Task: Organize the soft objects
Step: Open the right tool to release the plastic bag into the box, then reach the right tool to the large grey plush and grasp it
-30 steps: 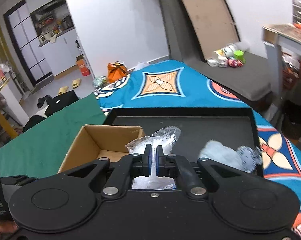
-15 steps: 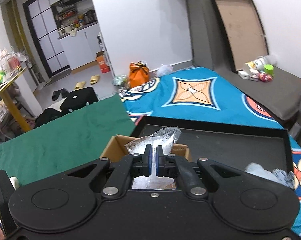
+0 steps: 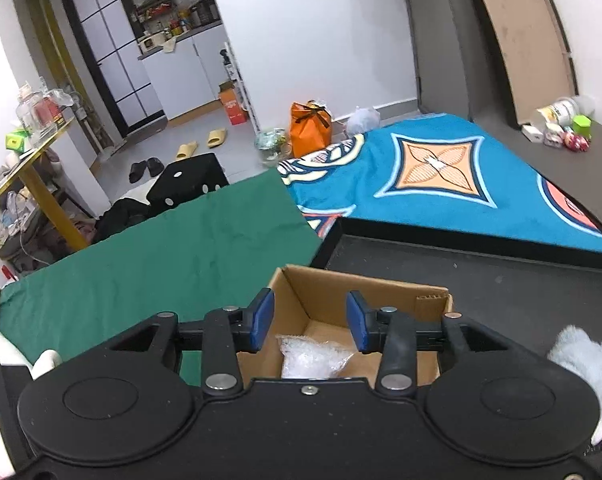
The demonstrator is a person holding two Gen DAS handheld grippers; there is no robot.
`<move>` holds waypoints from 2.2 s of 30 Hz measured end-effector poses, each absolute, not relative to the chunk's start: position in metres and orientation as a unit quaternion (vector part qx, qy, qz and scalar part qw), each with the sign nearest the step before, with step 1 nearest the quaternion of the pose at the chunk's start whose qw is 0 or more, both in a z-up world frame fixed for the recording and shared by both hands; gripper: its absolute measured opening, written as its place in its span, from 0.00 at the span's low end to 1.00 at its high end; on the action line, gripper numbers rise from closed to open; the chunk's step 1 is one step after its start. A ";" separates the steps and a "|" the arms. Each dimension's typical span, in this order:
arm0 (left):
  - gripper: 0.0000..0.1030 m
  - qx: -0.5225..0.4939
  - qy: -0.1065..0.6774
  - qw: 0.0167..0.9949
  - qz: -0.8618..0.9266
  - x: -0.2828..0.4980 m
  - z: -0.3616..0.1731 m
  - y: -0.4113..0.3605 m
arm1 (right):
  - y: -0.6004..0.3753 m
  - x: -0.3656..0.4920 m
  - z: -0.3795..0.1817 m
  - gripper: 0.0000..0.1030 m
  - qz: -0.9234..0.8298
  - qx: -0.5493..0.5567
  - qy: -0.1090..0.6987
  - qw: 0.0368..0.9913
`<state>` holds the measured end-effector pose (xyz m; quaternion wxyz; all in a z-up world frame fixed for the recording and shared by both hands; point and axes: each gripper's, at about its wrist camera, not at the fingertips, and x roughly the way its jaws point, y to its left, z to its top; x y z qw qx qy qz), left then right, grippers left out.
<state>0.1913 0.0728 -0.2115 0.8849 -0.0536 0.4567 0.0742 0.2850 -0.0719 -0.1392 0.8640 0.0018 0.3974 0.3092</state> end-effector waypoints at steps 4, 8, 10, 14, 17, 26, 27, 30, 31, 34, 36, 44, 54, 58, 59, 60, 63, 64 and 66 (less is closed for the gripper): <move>0.10 -0.047 0.456 0.885 0.078 0.192 -0.209 0.070 | -0.091 0.280 -0.141 0.39 0.288 0.006 0.401 0.870; 0.13 -0.047 0.457 0.885 0.080 0.191 -0.205 0.069 | -0.117 0.278 -0.142 0.39 0.258 0.016 0.398 0.880; 0.16 -0.046 0.455 0.885 0.083 0.191 -0.204 0.070 | -0.131 0.278 -0.144 0.39 0.241 0.020 0.398 0.885; 0.37 -0.039 0.455 0.885 0.087 0.192 -0.202 0.065 | -0.158 0.277 -0.151 0.40 0.212 0.022 0.404 0.890; 0.45 -0.035 0.452 0.887 0.084 0.191 -0.200 0.060 | -0.174 0.278 -0.159 0.41 0.185 0.014 0.412 0.892; 0.59 -0.005 0.452 0.888 0.083 0.198 -0.194 0.048 | -0.218 0.281 -0.176 0.59 0.119 0.046 0.417 0.900; 0.61 -0.004 0.451 0.888 0.085 0.199 -0.194 0.047 | -0.221 0.282 -0.178 0.61 0.117 0.047 0.419 0.899; 0.64 -0.001 0.453 0.887 0.088 0.200 -0.195 0.044 | -0.224 0.282 -0.181 0.68 0.113 0.044 0.419 0.900; 0.64 0.001 0.454 0.886 0.089 0.201 -0.195 0.043 | -0.225 0.283 -0.182 0.70 0.113 0.042 0.418 0.900; 0.66 0.007 0.456 0.885 0.096 0.204 -0.196 0.039 | -0.226 0.287 -0.184 0.83 0.112 0.041 0.417 0.901; 0.67 0.010 0.456 0.884 0.101 0.207 -0.196 0.037 | -0.226 0.290 -0.186 0.86 0.114 0.035 0.418 0.901; 0.71 0.027 0.462 0.879 0.114 0.218 -0.200 0.028 | -0.230 0.305 -0.201 0.95 0.118 0.040 0.426 0.896; 0.80 0.057 0.472 0.871 0.124 0.234 -0.207 0.008 | -0.241 0.319 -0.226 0.95 0.131 0.047 0.439 0.888; 0.83 0.065 0.477 0.867 0.130 0.240 -0.209 0.004 | -0.246 0.323 -0.232 0.95 0.141 0.051 0.439 0.886; 0.84 0.068 0.478 0.866 0.131 0.241 -0.210 0.003 | -0.247 0.324 -0.233 0.95 0.141 0.052 0.439 0.886; 0.84 0.071 0.479 0.865 0.133 0.242 -0.211 0.002 | -0.248 0.325 -0.235 0.95 0.141 0.054 0.439 0.886; 0.86 0.078 0.482 0.862 0.136 0.243 -0.212 -0.001 | -0.251 0.327 -0.238 0.95 0.143 0.065 0.439 0.884; 0.86 0.080 0.483 0.861 0.137 0.244 -0.212 -0.001 | -0.252 0.328 -0.239 0.95 0.145 0.070 0.438 0.884; 0.87 0.081 0.484 0.860 0.138 0.245 -0.213 -0.002 | -0.252 0.330 -0.241 0.94 0.145 0.074 0.440 0.883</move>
